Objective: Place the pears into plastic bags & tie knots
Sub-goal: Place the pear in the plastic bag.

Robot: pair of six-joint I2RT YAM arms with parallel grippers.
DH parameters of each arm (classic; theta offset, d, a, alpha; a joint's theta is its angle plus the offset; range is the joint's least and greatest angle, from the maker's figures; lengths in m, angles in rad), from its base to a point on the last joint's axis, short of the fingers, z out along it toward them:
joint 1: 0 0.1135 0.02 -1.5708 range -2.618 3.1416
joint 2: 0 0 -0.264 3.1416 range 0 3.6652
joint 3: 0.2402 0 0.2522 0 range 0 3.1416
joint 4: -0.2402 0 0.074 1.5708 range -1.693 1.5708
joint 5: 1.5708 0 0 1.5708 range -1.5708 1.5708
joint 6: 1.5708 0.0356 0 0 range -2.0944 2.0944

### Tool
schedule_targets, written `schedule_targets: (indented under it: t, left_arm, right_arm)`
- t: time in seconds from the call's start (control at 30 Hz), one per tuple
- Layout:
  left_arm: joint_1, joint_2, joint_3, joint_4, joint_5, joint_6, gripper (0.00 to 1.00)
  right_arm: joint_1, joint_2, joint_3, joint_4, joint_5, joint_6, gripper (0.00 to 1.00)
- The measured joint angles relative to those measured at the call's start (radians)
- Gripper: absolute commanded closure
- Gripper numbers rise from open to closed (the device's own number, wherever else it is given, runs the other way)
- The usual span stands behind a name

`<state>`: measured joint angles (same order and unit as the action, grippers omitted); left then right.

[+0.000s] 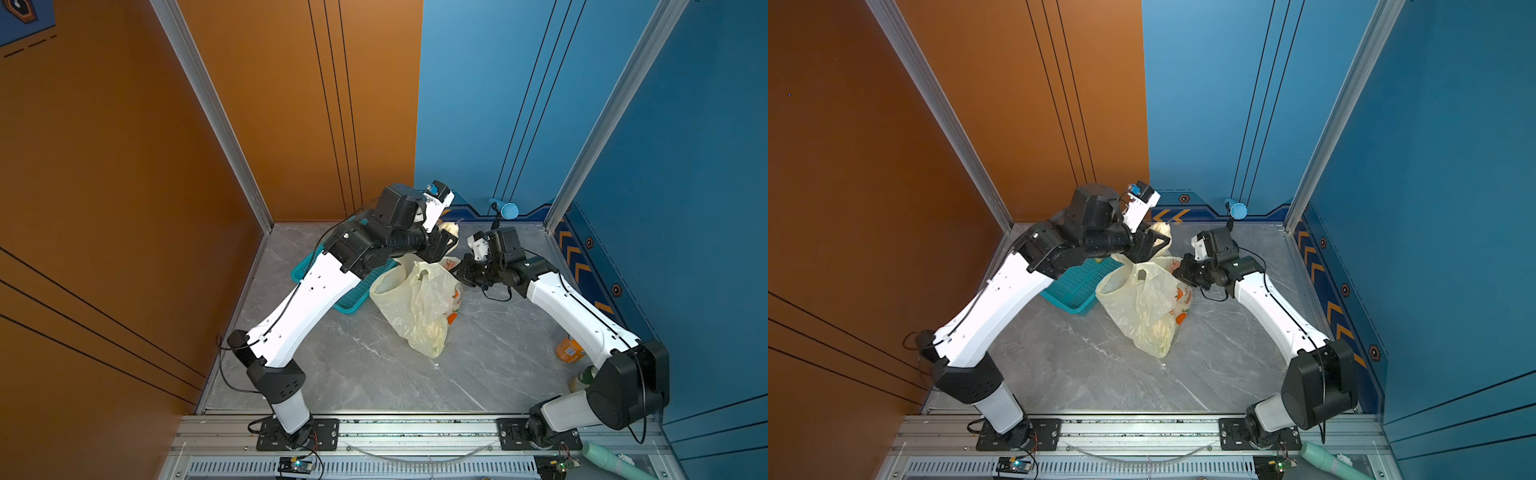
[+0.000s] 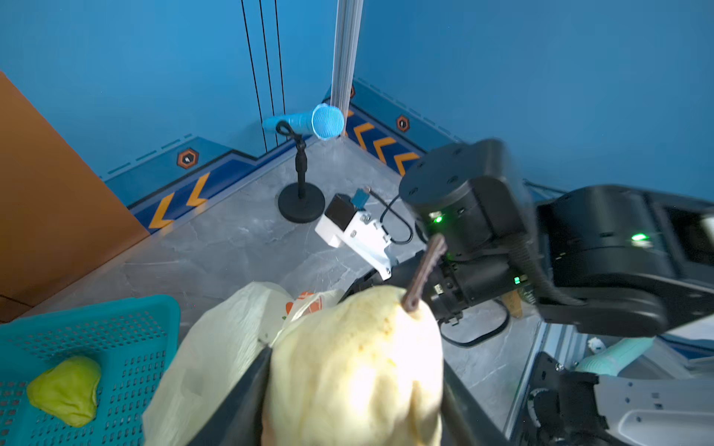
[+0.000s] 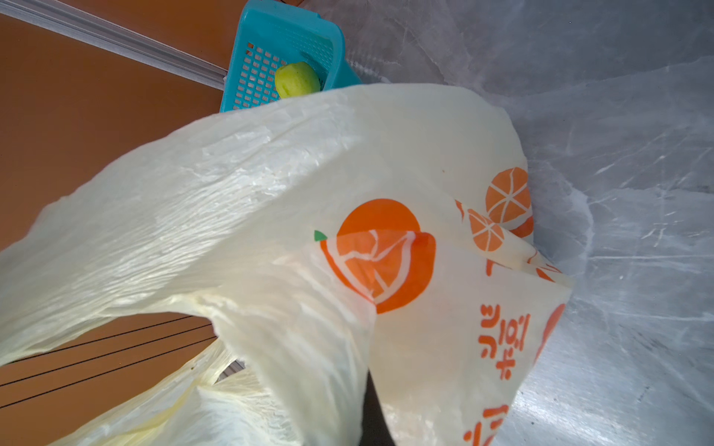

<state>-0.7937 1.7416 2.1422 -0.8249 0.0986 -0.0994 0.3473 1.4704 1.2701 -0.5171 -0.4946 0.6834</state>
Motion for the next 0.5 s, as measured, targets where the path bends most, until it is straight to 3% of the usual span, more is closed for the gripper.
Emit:
schedule_targets:
  t: [0.3,0.5]
  left_arm:
    - [0.009,0.119,-0.002,-0.087,-0.037,0.025,0.67]
    - [0.021,0.101,-0.051,-0.08,0.044,0.044,0.68]
  right_arm:
    - [0.006,-0.022,0.01,-0.049,-0.025,-0.011,1.0]
    - [-0.013,-0.079,0.01,-0.068,-0.037,-0.006,1.0]
